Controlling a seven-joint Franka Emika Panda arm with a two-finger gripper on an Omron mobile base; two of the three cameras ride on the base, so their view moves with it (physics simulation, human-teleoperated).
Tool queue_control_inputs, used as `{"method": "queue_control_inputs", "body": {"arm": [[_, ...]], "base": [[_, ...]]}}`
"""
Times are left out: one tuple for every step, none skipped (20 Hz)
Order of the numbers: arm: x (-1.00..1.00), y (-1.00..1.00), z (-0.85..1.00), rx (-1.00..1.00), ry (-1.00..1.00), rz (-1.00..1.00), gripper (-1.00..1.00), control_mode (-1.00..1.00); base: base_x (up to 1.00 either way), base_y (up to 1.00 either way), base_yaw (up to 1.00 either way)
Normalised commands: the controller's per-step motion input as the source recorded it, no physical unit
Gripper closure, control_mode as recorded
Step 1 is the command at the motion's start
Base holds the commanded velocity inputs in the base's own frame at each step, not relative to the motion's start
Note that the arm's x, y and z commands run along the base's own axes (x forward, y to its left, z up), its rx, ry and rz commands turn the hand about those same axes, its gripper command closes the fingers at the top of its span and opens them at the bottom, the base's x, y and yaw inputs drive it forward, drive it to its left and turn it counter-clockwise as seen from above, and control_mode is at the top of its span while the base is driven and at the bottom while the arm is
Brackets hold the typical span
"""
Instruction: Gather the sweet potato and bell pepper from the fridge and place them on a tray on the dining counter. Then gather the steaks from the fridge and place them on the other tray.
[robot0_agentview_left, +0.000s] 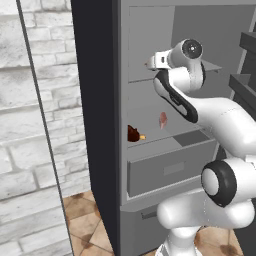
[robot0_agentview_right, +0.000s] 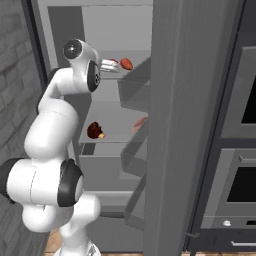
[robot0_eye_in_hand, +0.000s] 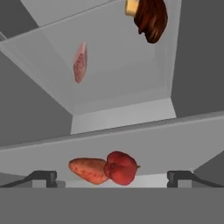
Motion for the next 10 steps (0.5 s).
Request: {"method": "queue_control_inputs", "body": {"arm": [[0.46,0.0,0.0,0.0,0.04,-0.08,-1.0,-1.0],[0.41,0.0,0.0,0.0,0.02,-0.06,-1.0,-1.0],[0.4,0.0,0.0,0.0,0.02,-0.04,-1.0,-1.0],[0.37,0.0,0.0,0.0,0.05,0.0,-1.0,-1.0],[0.44,0.0,0.0,0.0,0.01,0.0,-1.0,-1.0],[0.41,0.0,0.0,0.0,0.02,0.0,-1.0,-1.0],[0.42,0.0,0.0,0.0,0.0,0.0,-1.0,-1.0],[0.39,0.0,0.0,0.0,0.01,0.0,-1.0,-1.0],[0.39,0.0,-0.04,0.01,0.0,0.0,-1.0,-1.0],[0.34,0.0,-0.05,0.02,0.0,0.0,-1.0,-1.0]], "base": [[0.0,0.0,0.0],[0.0,0.0,0.0],[0.0,0.0,0.0],[0.0,0.0,0.0],[0.0,0.0,0.0],[0.0,0.0,0.0],[0.0,0.0,0.0],[0.0,0.0,0.0],[0.0,0.0,0.0],[0.0,0.0,0.0]]}}
